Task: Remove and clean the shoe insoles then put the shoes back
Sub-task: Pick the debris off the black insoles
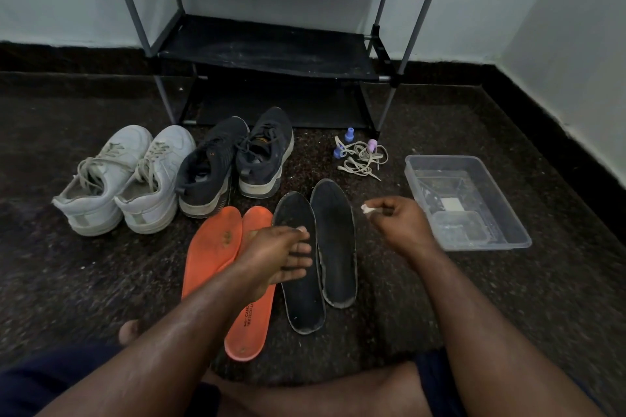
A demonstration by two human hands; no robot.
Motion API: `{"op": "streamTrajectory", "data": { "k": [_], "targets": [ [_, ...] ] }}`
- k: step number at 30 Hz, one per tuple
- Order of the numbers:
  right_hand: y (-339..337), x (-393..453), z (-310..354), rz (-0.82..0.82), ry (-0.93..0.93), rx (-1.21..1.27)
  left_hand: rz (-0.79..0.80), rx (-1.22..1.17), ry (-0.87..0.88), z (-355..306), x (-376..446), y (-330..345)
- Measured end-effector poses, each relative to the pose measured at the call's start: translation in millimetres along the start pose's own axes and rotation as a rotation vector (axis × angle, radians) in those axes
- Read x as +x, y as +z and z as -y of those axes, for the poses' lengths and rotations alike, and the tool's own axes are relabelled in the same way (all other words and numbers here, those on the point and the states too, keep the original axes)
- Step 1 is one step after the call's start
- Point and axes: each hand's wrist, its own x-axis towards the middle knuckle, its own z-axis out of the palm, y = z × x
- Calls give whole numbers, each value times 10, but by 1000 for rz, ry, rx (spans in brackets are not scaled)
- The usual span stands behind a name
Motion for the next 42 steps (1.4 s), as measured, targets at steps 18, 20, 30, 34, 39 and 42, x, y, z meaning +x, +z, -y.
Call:
{"op": "streamTrajectory", "data": {
  "k": [18, 20, 30, 34, 39, 42],
  "targets": [
    [617, 118, -252, 361, -366, -819, 147, 168, -188, 364, 526, 191],
    [681, 22, -223, 425, -414, -891, 145, 160, -190, 384, 537, 193],
    [657, -14, -229, 439, -413, -932, 145, 152, -198, 420, 543, 197],
    [630, -225, -300, 663, -506, -998, 154, 148, -203, 418, 553, 192],
    [578, -59, -326, 445, -407, -950, 145, 164, -191, 420, 564, 200],
    [624, -251, -302, 604, -473, -1018, 148, 165, -190, 414, 557, 202]
  ]
}}
